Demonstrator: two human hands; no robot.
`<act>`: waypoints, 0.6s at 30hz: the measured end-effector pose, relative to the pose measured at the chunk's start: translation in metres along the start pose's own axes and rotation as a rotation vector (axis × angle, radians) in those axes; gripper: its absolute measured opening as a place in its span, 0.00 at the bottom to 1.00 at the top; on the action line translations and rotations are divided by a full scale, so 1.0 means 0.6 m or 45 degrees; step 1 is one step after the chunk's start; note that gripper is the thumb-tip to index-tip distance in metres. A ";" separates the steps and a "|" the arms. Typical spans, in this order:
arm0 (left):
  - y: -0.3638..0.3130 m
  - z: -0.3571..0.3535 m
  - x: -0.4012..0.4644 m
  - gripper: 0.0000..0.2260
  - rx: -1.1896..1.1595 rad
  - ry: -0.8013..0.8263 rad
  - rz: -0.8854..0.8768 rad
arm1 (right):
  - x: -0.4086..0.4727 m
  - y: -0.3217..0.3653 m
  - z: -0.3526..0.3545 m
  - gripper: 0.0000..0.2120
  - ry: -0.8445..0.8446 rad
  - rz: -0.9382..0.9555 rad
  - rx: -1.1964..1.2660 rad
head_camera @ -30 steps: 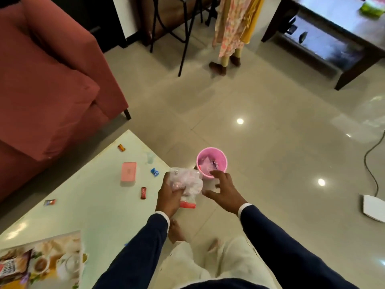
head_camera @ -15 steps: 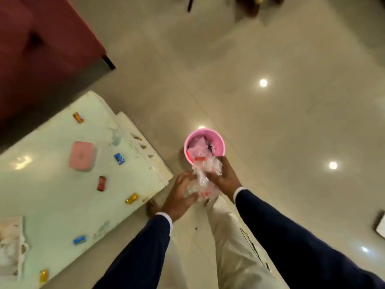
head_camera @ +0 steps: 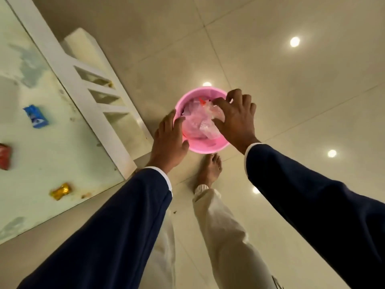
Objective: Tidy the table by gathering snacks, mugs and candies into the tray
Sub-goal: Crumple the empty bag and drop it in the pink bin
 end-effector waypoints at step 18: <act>0.032 -0.035 0.031 0.39 0.304 0.168 -0.041 | 0.032 0.017 -0.153 0.43 0.757 0.167 -0.080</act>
Point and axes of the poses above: each hand's wrist, its own x-axis towards the middle knuckle, its own z-axis out of the back of the hand, y = z × x, the point moved 7 cm from there along x, towards the middle knuckle, and after that the axes turned 4 degrees about y, right-handed, at the moved point
